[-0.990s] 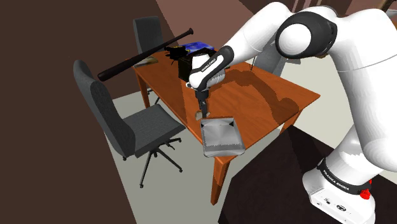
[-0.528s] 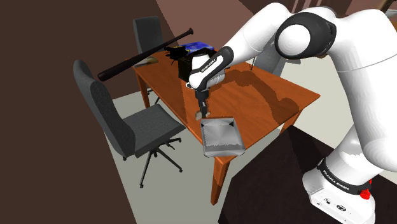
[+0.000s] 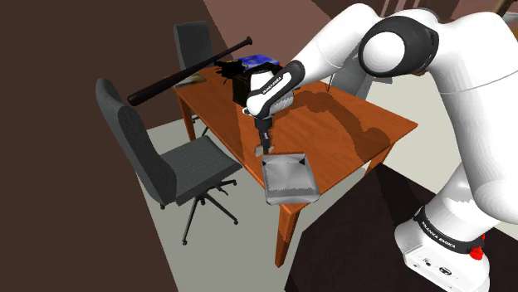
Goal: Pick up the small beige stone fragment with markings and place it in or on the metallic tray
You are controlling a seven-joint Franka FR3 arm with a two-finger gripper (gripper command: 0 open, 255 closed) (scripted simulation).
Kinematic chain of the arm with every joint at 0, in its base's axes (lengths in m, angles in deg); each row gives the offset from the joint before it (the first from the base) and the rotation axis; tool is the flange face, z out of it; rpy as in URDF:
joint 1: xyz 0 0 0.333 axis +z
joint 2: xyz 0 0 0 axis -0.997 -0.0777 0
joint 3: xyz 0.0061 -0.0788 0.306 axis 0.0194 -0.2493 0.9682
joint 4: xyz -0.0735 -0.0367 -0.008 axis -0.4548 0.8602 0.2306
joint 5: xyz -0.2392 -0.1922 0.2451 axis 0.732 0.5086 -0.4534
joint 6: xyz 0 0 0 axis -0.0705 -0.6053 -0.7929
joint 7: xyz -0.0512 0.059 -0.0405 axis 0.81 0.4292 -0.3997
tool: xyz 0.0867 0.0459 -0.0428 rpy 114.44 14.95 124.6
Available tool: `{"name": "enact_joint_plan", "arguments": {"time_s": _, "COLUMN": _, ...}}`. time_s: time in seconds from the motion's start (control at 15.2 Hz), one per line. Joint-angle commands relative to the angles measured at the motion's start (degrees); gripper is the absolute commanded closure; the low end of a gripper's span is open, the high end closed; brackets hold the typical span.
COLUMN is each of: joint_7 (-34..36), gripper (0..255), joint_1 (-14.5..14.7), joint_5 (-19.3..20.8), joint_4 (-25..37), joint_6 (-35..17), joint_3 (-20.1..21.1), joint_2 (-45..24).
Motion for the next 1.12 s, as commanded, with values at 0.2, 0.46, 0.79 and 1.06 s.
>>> {"name": "enact_joint_plan", "arguments": {"time_s": 0.2, "joint_7": 0.12, "gripper": 255, "joint_1": 0.08, "joint_5": 0.14, "joint_4": -0.41, "joint_6": 1.35, "joint_3": -0.12, "joint_2": 1.77}}
{"name": "enact_joint_plan", "arguments": {"time_s": 0.46, "joint_7": 0.29, "gripper": 255, "joint_1": 0.17, "joint_5": 0.33, "joint_4": -0.75, "joint_6": 3.26, "joint_3": -0.27, "joint_2": 4.02}}
{"name": "enact_joint_plan", "arguments": {"time_s": 0.79, "joint_7": 0.5, "gripper": 255, "joint_1": 0.28, "joint_5": 0.57, "joint_4": -0.9, "joint_6": 5.77, "joint_3": -0.44, "joint_2": 6.69}}
{"name": "enact_joint_plan", "arguments": {"time_s": 1.06, "joint_7": 0.68, "gripper": 255, "joint_1": 0.36, "joint_5": 0.77, "joint_4": -0.78, "joint_6": 7.88, "joint_3": -0.57, "joint_2": 8.69}}
